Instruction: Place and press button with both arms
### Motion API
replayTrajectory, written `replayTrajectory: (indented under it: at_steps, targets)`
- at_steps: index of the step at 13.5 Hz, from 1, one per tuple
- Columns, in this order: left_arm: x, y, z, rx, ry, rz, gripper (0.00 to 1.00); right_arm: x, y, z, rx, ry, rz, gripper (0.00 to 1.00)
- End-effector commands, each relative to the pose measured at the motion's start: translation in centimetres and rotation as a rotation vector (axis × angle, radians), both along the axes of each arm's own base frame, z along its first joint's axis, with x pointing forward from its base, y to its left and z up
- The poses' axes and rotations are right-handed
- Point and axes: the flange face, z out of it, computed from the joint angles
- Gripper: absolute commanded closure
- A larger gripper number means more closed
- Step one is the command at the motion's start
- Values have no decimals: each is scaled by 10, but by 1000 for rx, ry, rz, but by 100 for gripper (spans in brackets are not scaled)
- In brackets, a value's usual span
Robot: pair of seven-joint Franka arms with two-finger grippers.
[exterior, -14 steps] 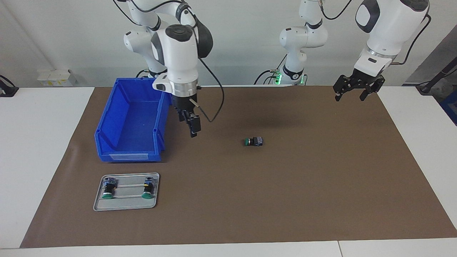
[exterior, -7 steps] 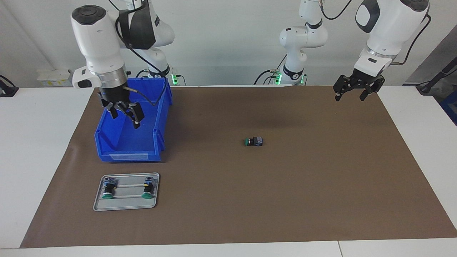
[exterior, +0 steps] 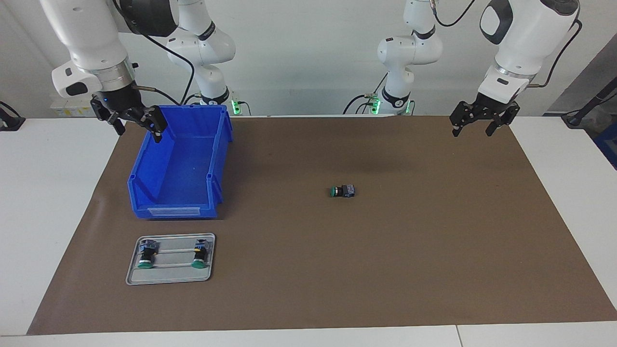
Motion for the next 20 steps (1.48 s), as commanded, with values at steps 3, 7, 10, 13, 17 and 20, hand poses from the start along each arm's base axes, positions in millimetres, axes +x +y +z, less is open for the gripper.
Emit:
replayTrajectory:
  at_steps: [3,7,10,13,17,20]
  targets:
    - [-9,4,0,17,-8,-8,0,-6,1,-6,34,24,23,0]
    - [-9,4,0,17,-8,-8,0,-6,1,2,34,12,36,0]
    - [-9,4,0,17,-8,-8,0,-3,-2,6,31,10,76,0]
    - [-9,4,0,17,-8,-8,0,-3,2,5,45,13,79,0]
    - [-9,3,0,17,-8,-9,0,-2,0,23,70,22,70,0]
    - [-9,3,0,17,-8,-9,0,-3,-2,15,77,20,63,0]
